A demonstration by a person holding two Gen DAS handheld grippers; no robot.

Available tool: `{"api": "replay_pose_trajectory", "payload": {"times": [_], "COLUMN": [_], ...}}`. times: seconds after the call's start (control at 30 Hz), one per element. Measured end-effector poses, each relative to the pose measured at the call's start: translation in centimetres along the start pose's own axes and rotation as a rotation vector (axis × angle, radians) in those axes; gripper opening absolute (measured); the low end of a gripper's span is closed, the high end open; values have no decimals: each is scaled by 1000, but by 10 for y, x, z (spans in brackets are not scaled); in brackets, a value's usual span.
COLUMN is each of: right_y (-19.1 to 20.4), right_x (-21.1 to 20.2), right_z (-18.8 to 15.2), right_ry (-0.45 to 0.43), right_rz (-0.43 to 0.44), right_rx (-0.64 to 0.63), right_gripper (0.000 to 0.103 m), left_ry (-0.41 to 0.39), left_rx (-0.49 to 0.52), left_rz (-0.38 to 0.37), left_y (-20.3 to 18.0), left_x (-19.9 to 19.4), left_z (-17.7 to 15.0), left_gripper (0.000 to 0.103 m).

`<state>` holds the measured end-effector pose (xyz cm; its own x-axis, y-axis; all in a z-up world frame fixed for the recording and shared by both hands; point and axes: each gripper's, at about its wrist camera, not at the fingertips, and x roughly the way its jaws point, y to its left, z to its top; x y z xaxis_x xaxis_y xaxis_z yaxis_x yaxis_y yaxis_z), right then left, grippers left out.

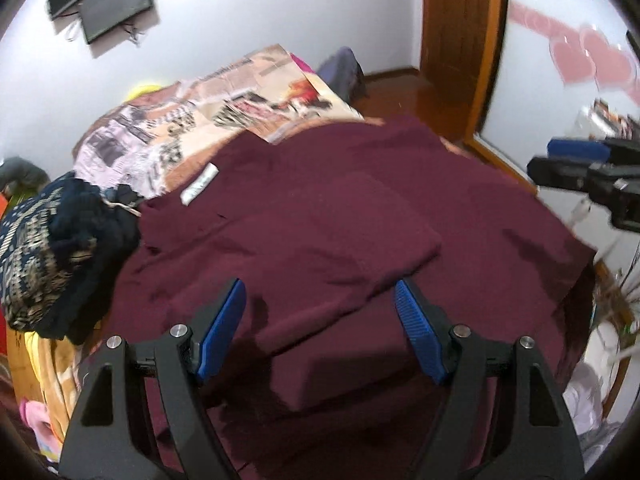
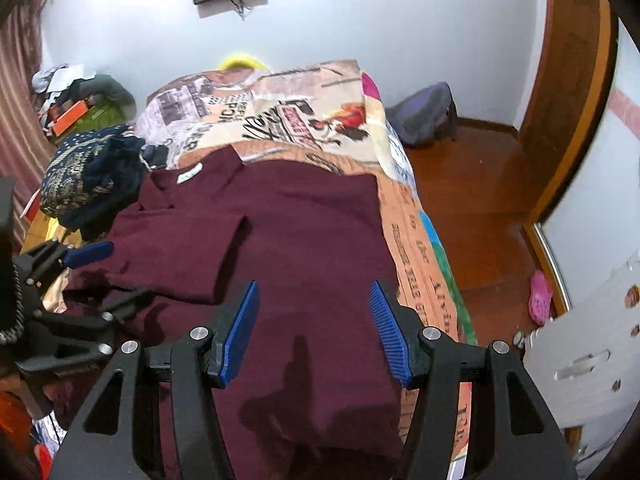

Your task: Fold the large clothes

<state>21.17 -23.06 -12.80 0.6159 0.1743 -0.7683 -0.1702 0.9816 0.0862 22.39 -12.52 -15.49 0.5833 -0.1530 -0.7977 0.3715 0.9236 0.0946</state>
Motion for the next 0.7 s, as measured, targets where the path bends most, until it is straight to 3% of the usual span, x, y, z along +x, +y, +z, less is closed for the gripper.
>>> {"api": "replay_pose_trajectory", "payload": {"times": [0.1,0.3,0.43,0.53,0.57,0.6,0.7], "right_y": [-5,-11,-12,-10,-10,-9,-7], "right_x": [3,5,6,7,8,8,9], "right_z": [-4,-7,-9,-8,-8,-7,-6], "right_ry": [11,19,23,27,29,30,31], "right_rz": [-9,3,7,2,-7,-7,-3], "right_rx": [11,29,37,33,33,33,33], "right_gripper": [54,54,54,54,54,54,54], "left_ry": [28,29,23,-18,-30,-46,-103], "left_rx": [4,-86,-128,-155,-161,-172,-226], "left_rz": [17,-27,-61,-62,-58,-52,-46], "left_y": [-5,12,22,31,34,38,60], "left_x": [19,35,34,21,16,10,-11], "left_z": [0,7,8,7,8,9,10], "left_gripper": [76,76,44,28,13,7,3]}}
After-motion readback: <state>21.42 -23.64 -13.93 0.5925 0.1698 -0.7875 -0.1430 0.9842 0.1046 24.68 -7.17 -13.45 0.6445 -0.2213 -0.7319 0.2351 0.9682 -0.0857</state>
